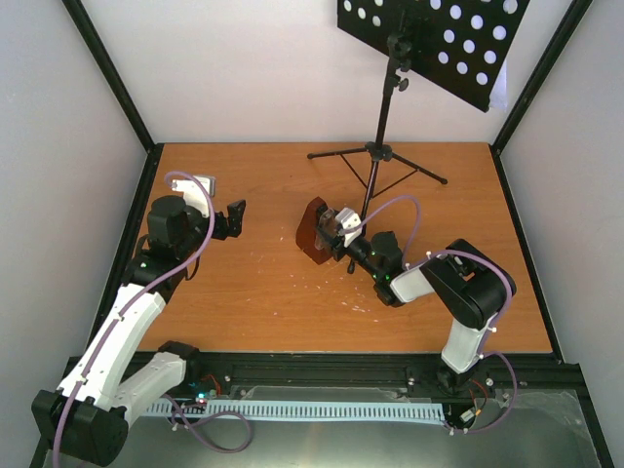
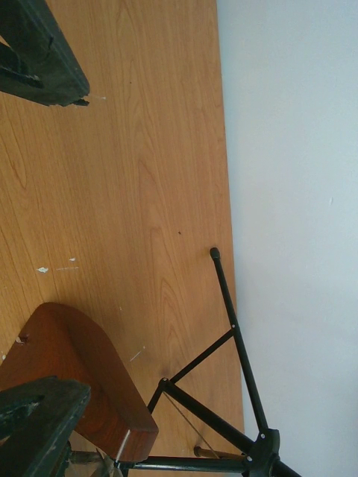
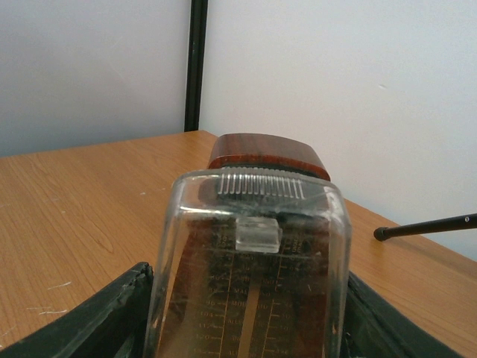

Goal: Pack up the instrument practice props

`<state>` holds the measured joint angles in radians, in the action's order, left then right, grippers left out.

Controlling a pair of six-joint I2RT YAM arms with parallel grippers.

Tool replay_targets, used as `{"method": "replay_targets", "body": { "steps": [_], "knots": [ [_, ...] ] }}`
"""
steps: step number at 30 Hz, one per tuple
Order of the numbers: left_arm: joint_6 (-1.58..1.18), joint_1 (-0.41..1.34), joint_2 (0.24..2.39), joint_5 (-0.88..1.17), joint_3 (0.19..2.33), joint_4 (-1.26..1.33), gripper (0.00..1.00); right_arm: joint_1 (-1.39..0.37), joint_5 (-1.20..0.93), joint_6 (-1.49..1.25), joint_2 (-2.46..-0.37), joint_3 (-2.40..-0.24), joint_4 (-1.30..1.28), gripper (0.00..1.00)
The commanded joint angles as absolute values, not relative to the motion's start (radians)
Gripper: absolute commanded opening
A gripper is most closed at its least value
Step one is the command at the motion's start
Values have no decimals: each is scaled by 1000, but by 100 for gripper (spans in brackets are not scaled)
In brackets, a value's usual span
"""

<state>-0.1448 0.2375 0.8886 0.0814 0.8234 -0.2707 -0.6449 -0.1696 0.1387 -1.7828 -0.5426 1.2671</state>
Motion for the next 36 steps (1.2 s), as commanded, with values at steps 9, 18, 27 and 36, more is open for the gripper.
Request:
{"method": "replay_targets", "body": {
  "steps": [9,18,27,36],
  "knots": [
    [-119,234,895,79,827,-275,100,-638,-103,135,-1789,-549,1187,53],
    [-121,233,891,76,828,-277,99,-638,-92,118,-1790,-566,1113,53],
    [-121,233,893,77,828,-278,100,-638,-123,124,-1814,-582,1083,55],
    [-119,234,893,77,827,-280,99,-638,-141,133,-1812,-606,1044,59]
  ]
}}
